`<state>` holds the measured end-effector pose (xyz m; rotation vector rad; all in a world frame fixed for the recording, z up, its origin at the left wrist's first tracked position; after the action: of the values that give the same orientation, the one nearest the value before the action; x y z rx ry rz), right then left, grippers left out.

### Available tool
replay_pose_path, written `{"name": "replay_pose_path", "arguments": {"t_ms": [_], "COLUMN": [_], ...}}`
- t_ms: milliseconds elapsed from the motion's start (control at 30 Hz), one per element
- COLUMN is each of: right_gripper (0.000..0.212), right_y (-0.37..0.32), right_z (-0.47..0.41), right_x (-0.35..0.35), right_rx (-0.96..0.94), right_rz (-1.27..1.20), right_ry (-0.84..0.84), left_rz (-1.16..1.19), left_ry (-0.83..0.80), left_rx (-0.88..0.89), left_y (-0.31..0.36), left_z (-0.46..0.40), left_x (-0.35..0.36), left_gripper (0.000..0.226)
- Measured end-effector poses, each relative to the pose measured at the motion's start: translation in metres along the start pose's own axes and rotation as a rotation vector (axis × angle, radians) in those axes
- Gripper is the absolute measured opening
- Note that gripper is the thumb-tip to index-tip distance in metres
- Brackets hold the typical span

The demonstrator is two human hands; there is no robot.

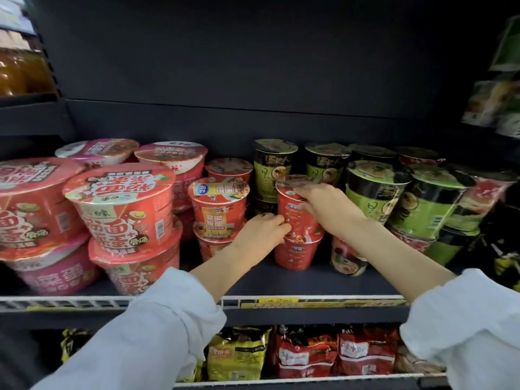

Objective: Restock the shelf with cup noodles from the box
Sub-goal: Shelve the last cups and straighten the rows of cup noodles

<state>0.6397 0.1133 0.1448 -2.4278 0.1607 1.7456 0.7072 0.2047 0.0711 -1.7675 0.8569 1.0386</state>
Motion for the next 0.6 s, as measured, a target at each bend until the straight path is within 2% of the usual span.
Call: {"name": "replay_pose_path", "arguments": {"t_ms": [100,200,300,400,500,600], "right_gripper": [0.041,0.055,0.067,0.069,0.068,0.068], "right_y": [-0.003,-0.005,-0.002,0.001,0.002,-0.003], "right_z": [0.001,0.0,-0.004,-0.008,-0.006,-0.002], "right_x": [-0.002,-0.007,-0.008,-0.005,-0.004,-0.01], "right_rx": [-0.005,-0.027,-0.045,-0.064,-0.049,-0.046], "right_rz": [-0.117,-0.199,-0.219,-0.205,-0.202,0.073], "right_ry": [0.007,-0.023,-0.143,-0.212,-0.173,-0.022], "left_rz": [-0.076,-0.128,-0.121,-0.014,0.064,0.099], "left_ry": [0.061,0.036,-0.042,-0.061,-0.015,-0.072], "left_rx": [0.038,0.055,-0.014,-0.134,-0.222,-0.284], "left_y": [0.0,-0.007,-0.016,-0.014,-0.003,0.005], "left_z": [0.011,0.026,0.034,0.036,0.035,0.028], "left_x": [-0.005,-0.007,-0.006,-0.009,-0.013,-0.006], "left_gripper": [0.026,0.029,0.032,0.027,0.048,0.074]}}
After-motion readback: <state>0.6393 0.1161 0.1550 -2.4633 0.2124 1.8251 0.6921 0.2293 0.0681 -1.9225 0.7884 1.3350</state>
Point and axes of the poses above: each hand's wrist, its own z-axis away from the middle knuckle, its own x-axis out of the palm, y = z × x, the point moved 4 cm from there along -z, towards the middle knuckle, and after that the axes turned 6 degrees about -z, right-handed, at the moved point
